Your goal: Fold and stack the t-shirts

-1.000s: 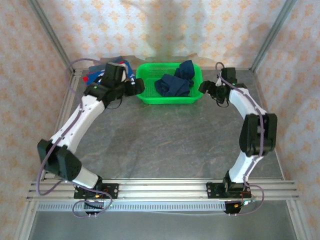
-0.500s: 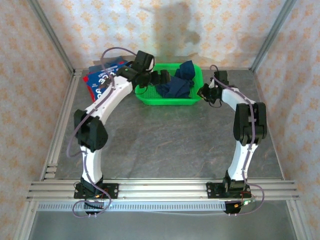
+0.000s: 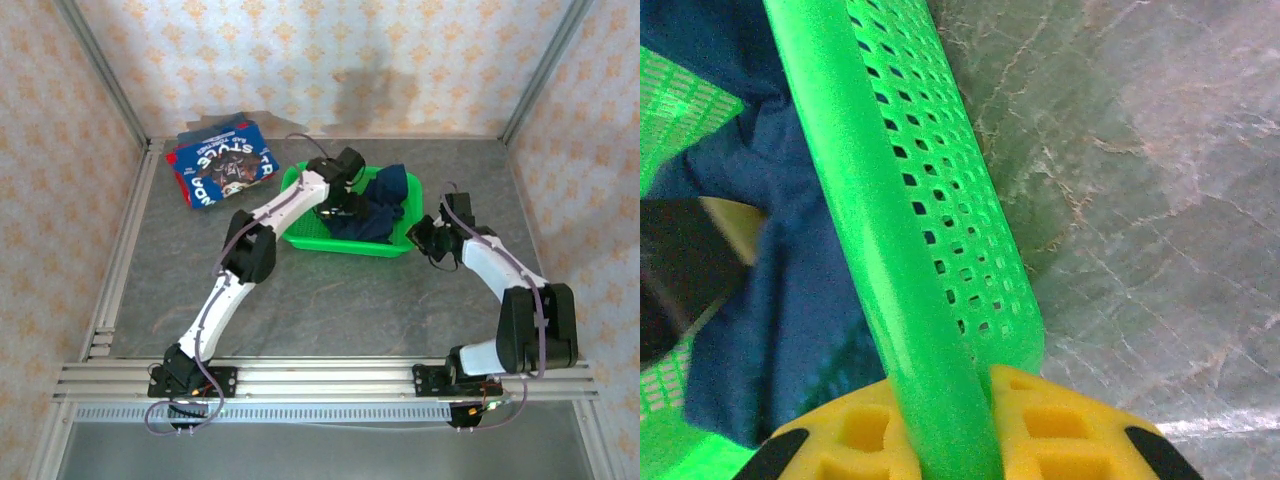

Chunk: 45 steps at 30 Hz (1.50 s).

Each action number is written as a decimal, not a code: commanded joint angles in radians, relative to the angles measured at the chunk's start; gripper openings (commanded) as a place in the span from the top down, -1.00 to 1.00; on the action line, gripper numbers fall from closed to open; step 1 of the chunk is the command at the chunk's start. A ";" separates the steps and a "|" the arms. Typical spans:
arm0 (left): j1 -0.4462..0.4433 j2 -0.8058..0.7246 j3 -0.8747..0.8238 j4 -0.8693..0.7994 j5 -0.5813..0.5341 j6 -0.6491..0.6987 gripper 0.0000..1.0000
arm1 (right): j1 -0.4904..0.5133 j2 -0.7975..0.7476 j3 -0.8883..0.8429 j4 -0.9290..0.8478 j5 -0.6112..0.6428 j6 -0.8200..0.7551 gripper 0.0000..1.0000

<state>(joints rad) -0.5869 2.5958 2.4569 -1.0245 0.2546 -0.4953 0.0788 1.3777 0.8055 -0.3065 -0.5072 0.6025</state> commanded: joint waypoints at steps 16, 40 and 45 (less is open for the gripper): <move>0.147 -0.674 0.124 0.061 0.001 -0.051 1.00 | -0.201 -0.084 -0.120 0.224 0.515 0.620 1.00; 0.116 -1.042 -0.704 0.227 0.093 -0.009 1.00 | -0.209 0.283 0.141 0.226 0.765 0.989 1.00; 0.084 -1.010 -0.834 0.314 0.148 -0.034 1.00 | -0.210 0.315 0.183 0.229 0.737 0.952 0.49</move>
<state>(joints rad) -0.4843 1.6032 1.6634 -0.8227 0.3454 -0.5087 -0.1253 1.6752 0.9623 -0.0692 0.2161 1.5623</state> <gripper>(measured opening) 0.116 0.195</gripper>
